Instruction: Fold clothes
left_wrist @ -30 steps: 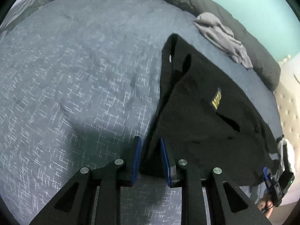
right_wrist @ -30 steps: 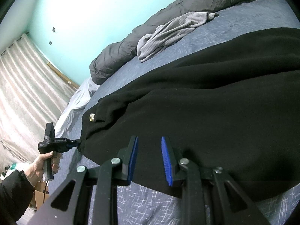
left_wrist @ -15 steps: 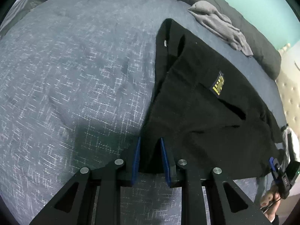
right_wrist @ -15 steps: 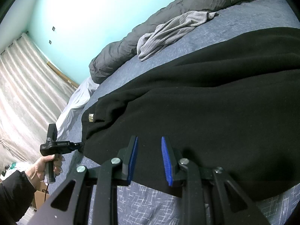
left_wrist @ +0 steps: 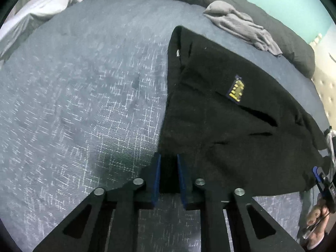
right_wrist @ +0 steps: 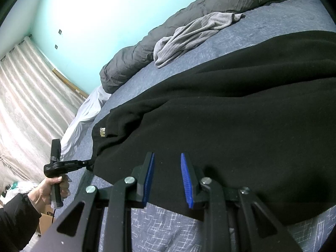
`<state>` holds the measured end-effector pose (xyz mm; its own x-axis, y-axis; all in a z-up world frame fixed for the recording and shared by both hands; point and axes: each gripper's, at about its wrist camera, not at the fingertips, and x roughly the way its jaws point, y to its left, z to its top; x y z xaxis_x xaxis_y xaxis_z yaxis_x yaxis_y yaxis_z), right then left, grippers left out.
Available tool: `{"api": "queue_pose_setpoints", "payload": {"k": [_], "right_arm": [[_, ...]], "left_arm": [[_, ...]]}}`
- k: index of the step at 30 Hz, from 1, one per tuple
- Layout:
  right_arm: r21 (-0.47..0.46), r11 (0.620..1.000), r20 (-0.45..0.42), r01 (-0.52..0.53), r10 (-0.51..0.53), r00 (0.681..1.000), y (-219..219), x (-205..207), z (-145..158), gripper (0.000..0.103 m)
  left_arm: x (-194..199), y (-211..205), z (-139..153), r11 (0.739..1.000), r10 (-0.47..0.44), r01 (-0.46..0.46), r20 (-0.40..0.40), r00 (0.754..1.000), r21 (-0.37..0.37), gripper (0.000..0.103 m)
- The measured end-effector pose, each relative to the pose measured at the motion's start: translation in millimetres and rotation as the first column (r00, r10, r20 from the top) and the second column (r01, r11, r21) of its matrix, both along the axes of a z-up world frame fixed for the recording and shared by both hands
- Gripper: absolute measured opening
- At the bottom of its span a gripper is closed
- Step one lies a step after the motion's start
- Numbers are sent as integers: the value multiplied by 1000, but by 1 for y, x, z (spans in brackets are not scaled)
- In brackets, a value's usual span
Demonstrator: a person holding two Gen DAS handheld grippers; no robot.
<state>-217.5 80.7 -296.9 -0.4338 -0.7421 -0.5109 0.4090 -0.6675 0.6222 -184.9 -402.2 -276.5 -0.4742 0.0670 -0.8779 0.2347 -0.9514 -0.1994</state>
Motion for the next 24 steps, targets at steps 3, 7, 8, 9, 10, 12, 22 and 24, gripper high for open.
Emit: {"api": "queue_pose_setpoints", "payload": {"k": [3, 7, 8, 9, 10, 12, 22, 24], "right_arm": [[-3, 1000, 3, 1, -1, 1000, 0, 0, 0, 25], [-7, 1000, 2, 4, -4, 1000, 1, -1, 0, 25], [-8, 1000, 2, 4, -4, 1000, 2, -1, 1, 25], [-9, 1000, 2, 5, -5, 1000, 2, -1, 1, 25], [-10, 1000, 3, 6, -6, 1000, 3, -2, 1, 25], [-13, 1000, 3, 8, -8, 1000, 3, -3, 1, 25], [-15, 1000, 3, 2, -2, 1000, 2, -3, 2, 25], [-16, 1000, 4, 2, -2, 1000, 3, -4, 2, 25]], "left_arm": [[11, 4, 10, 1000, -15, 14, -26, 1000, -7, 7], [26, 10, 22, 1000, -27, 27, -54, 998, -7, 4], [29, 12, 25, 1000, -29, 29, -59, 998, 0, 4], [33, 15, 27, 999, -31, 31, -65, 997, 6, 4], [38, 18, 28, 999, -33, 33, -69, 997, 7, 4], [49, 21, 29, 999, -36, 37, -69, 997, 19, 4], [85, 8, 14, 994, -16, 17, -8, 1000, 109, 2], [83, 11, 7, 995, -20, 19, 12, 1000, 103, 2]]}}
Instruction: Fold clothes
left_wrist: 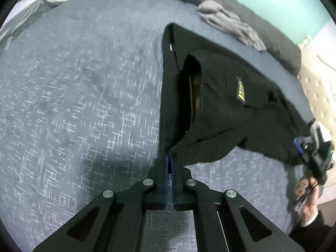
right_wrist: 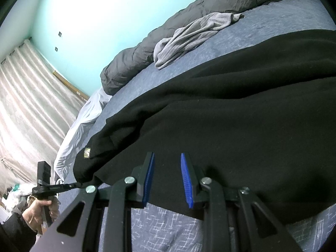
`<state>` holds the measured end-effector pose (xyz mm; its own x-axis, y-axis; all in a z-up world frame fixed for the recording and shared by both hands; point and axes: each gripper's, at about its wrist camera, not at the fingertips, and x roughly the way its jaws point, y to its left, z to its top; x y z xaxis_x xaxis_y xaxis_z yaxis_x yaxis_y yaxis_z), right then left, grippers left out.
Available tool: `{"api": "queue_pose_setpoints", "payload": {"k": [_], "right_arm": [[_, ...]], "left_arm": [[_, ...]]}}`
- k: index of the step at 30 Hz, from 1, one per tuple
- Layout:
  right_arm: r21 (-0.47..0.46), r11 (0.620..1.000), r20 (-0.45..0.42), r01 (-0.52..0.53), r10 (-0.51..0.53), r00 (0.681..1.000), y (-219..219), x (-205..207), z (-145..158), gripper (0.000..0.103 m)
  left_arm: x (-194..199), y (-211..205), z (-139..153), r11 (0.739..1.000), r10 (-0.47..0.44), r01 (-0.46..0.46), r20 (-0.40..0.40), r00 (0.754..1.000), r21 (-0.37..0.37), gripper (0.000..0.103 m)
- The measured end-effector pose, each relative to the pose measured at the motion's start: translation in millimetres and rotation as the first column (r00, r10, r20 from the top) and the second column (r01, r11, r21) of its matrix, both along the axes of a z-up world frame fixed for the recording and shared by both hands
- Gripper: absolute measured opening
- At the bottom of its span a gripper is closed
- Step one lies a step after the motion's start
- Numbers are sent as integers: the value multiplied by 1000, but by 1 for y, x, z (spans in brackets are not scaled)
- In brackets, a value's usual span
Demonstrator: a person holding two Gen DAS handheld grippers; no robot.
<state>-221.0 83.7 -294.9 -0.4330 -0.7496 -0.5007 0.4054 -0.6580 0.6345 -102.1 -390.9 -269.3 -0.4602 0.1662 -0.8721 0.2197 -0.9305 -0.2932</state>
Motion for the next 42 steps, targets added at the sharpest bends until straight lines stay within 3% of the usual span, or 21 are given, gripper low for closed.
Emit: {"api": "queue_pose_setpoints", "payload": {"k": [7, 11, 16, 24, 32, 33, 38, 42], "right_arm": [[6, 1000, 20, 18, -18, 1000, 7, -5, -1, 25], [0, 998, 34, 70, -70, 997, 27, -3, 2, 50], [39, 990, 63, 138, -140, 988, 58, 8, 5, 50], [159, 967, 186, 199, -227, 956, 109, 38, -11, 51], [125, 962, 274, 242, -268, 924, 128, 26, -30, 51], [121, 963, 281, 242, -267, 922, 128, 24, -31, 50], [82, 962, 291, 262, -275, 916, 134, 16, -26, 5], [62, 968, 240, 244, -251, 938, 141, 21, -2, 3]], "left_arm": [[-8, 2, 1, 1000, 23, -23, -6, 1000, 6, 2], [-8, 2, 3, 1000, 23, -23, -9, 1000, 1, 2], [-11, 5, 10, 1000, 7, -7, -9, 1000, -16, 2], [-18, 5, 28, 1000, -5, 4, -29, 1000, -20, 2], [-23, 2, 42, 1000, 4, -4, -45, 999, -16, 2], [-24, 2, 43, 1000, 5, -6, -45, 999, -15, 2], [-27, -1, 46, 1000, 15, -16, -41, 999, -14, 2], [-27, -4, 53, 1000, 21, -21, -48, 999, -6, 2]]}}
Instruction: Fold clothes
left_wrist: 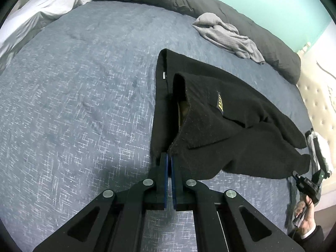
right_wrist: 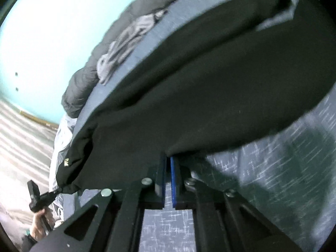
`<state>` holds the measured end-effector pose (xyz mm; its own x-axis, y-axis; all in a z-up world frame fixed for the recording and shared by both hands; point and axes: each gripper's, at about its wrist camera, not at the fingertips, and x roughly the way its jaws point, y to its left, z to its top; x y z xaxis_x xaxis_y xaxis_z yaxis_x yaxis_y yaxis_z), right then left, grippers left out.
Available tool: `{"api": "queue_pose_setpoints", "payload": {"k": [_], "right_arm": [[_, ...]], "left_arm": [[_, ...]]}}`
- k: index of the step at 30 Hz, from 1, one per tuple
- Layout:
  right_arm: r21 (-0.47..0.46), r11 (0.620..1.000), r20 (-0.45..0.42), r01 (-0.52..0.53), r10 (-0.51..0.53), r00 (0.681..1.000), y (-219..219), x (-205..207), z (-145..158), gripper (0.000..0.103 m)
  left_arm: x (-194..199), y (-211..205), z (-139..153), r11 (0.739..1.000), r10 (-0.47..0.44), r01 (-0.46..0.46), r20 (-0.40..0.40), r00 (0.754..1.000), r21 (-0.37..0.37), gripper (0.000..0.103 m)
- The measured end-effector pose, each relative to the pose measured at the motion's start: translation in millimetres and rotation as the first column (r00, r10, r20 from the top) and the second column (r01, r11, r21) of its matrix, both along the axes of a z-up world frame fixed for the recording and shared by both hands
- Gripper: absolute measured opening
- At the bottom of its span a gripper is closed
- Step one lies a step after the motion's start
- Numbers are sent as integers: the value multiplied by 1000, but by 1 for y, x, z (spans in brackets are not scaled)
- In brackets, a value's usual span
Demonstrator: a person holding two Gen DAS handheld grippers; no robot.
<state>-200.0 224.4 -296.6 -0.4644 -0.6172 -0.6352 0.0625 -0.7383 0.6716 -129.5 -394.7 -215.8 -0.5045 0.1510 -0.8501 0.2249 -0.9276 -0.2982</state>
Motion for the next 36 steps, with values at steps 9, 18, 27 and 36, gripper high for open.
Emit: {"api": "queue_pose_setpoints", "payload": {"k": [9, 18, 27, 36], "right_arm": [[-5, 997, -103, -78, 77, 992, 30, 13, 89, 2], [88, 982, 41, -166, 163, 986, 34, 34, 45, 2], [112, 972, 136, -208, 192, 972, 31, 32, 18, 9], [182, 962, 10, -202, 203, 979, 46, 17, 61, 28]], "left_arm": [[14, 3, 38, 999, -33, 33, 1, 999, -3, 2], [36, 18, -10, 999, -51, 47, 157, 986, 26, 2], [37, 6, -37, 997, 24, -36, 164, 986, 71, 6], [37, -14, 5, 996, 71, -74, 66, 995, 54, 6]]}}
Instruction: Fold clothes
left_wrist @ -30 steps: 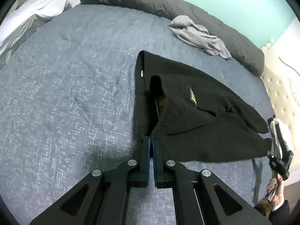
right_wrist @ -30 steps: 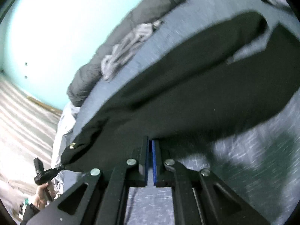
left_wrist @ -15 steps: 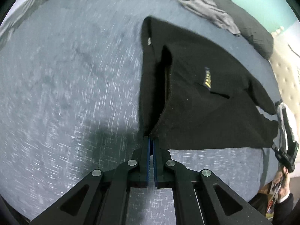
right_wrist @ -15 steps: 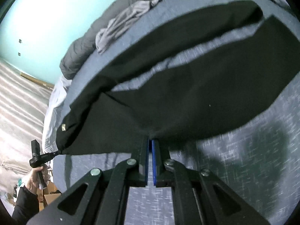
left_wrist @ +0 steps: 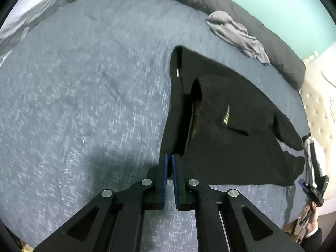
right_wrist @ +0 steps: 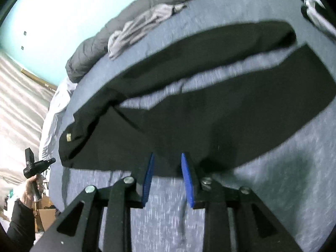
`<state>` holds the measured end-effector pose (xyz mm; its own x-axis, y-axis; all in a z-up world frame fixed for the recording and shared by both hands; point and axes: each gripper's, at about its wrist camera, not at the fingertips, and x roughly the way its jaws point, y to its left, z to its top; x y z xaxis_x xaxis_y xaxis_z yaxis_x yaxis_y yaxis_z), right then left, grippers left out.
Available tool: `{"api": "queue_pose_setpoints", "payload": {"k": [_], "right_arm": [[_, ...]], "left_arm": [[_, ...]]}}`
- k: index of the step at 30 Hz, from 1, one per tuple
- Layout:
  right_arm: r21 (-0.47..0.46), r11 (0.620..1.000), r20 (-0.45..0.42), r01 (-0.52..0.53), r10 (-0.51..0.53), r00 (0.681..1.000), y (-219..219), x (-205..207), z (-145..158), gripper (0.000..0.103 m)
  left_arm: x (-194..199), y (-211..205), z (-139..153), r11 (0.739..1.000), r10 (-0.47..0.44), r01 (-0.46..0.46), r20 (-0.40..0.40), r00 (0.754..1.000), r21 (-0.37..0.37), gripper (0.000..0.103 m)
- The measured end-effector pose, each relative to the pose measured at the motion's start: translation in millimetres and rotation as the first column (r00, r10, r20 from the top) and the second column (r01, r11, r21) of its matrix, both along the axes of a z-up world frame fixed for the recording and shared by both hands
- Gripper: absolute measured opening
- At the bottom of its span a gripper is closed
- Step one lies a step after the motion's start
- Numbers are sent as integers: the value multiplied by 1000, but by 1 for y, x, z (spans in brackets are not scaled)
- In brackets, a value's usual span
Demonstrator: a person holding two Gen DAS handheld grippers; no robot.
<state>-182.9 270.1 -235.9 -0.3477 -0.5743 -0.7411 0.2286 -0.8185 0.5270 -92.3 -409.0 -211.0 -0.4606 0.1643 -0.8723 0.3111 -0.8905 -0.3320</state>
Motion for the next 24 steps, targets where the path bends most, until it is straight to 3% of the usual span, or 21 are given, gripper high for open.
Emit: {"api": "queue_pose_setpoints", "payload": {"k": [7, 16, 24], "right_arm": [[-38, 999, -48, -4, 3, 999, -19, -36, 7, 28], [-57, 998, -74, -24, 20, 997, -49, -51, -20, 28], [-70, 996, -77, -56, 50, 996, -69, -57, -36, 28]], "left_arm": [[-64, -6, -11, 999, 6, -6, -22, 1000, 40, 6], [-169, -20, -33, 997, 13, -10, -38, 999, 74, 6], [-220, -29, -48, 999, 11, -9, -31, 999, 52, 6]]}}
